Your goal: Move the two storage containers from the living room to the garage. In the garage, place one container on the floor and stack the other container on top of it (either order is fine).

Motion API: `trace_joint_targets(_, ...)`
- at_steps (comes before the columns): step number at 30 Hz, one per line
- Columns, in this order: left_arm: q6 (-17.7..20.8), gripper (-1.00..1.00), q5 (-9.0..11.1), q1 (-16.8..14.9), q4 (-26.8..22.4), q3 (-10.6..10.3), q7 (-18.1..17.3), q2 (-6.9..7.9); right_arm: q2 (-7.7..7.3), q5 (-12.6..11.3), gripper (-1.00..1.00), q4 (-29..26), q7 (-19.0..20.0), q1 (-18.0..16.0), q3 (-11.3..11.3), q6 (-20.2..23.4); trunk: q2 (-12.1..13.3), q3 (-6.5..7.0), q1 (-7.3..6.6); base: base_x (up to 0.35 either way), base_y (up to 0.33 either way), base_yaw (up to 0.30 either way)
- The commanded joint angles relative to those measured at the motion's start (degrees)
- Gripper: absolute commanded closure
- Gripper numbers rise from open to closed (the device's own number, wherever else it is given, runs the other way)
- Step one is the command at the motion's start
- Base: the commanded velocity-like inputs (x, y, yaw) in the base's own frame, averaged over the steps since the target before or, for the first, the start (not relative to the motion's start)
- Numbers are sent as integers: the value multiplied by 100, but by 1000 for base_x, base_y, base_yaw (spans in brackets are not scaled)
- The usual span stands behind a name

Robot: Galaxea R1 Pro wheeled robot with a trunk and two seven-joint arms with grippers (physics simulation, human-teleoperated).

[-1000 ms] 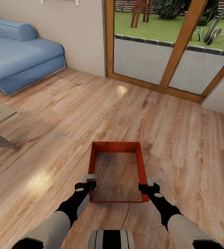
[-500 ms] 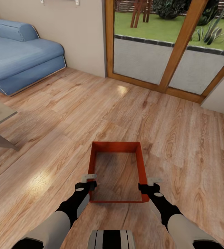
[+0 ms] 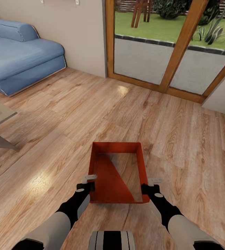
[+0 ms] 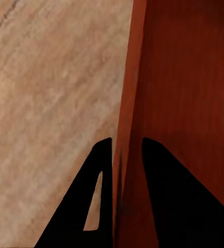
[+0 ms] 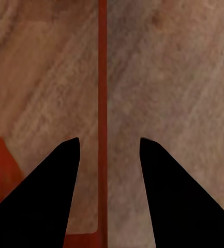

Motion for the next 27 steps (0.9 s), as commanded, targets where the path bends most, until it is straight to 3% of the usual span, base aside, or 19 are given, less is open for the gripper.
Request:
trace_joint_targets(1, 34, 100, -41, -4, -33, -23, 49, 1, 2, -1, 100, 144, 32, 3, -3, -21, 1, -2, 4, 0, 0, 0)
trace_joint_targets(9, 29, 100, -12, -4, -74, -8, 54, -4, 2, 15, 100, 144, 31, 3, -3, -22, 1, -2, 4, 0, 0, 0)
trace_joint_targets(27, 36, 100, -4, -4, -65, 10, 48, 6, 2, 16, 100, 144, 23, 3, -3, 16, 723, 321, -391, 0, 0, 0)
